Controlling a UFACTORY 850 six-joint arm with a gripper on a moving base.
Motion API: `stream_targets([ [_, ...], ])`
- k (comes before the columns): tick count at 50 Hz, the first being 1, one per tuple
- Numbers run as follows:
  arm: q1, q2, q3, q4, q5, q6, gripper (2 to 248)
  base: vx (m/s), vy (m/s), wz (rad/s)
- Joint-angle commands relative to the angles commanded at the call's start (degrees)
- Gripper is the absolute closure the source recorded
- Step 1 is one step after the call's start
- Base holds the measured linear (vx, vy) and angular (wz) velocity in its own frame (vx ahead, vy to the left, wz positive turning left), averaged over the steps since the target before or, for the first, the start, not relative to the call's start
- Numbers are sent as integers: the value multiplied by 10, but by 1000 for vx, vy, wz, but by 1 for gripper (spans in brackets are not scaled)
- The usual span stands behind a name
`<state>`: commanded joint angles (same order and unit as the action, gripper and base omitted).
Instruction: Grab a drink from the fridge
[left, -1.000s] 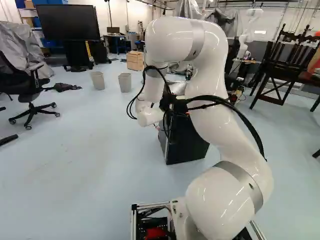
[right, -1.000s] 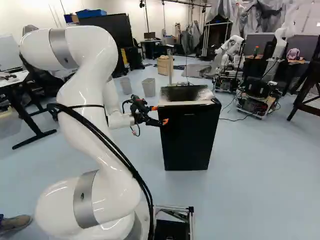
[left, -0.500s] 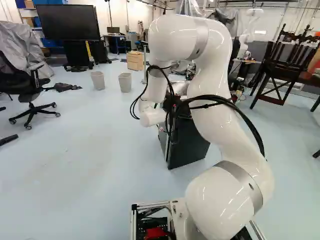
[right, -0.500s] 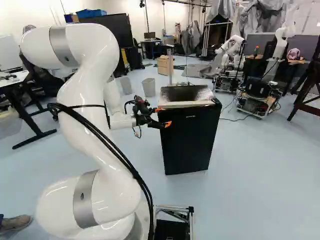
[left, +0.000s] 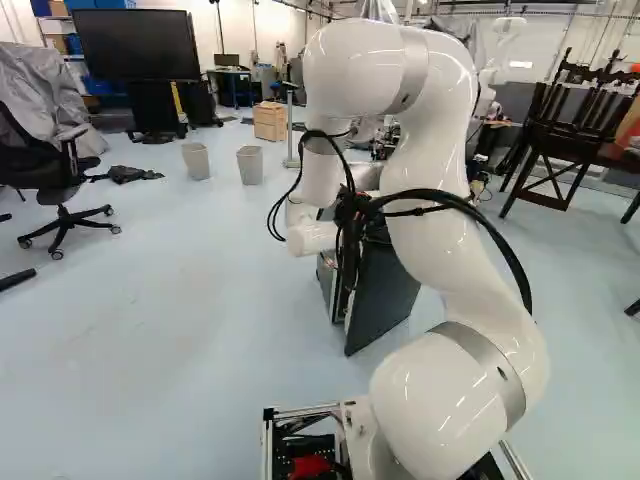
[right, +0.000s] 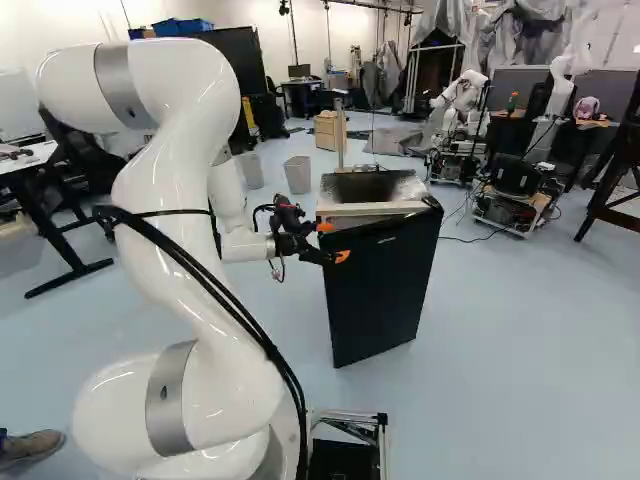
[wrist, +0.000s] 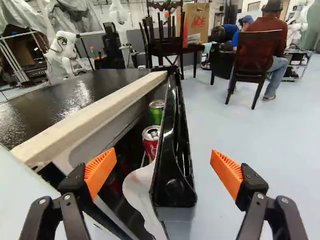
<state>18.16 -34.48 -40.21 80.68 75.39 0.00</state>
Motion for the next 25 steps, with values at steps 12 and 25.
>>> stream_targets([
  [12, -7, 13, 25, 13, 0, 0, 3, 0, 0, 0],
  [25, -16, 26, 53, 28, 0, 0, 3, 0, 0, 0],
])
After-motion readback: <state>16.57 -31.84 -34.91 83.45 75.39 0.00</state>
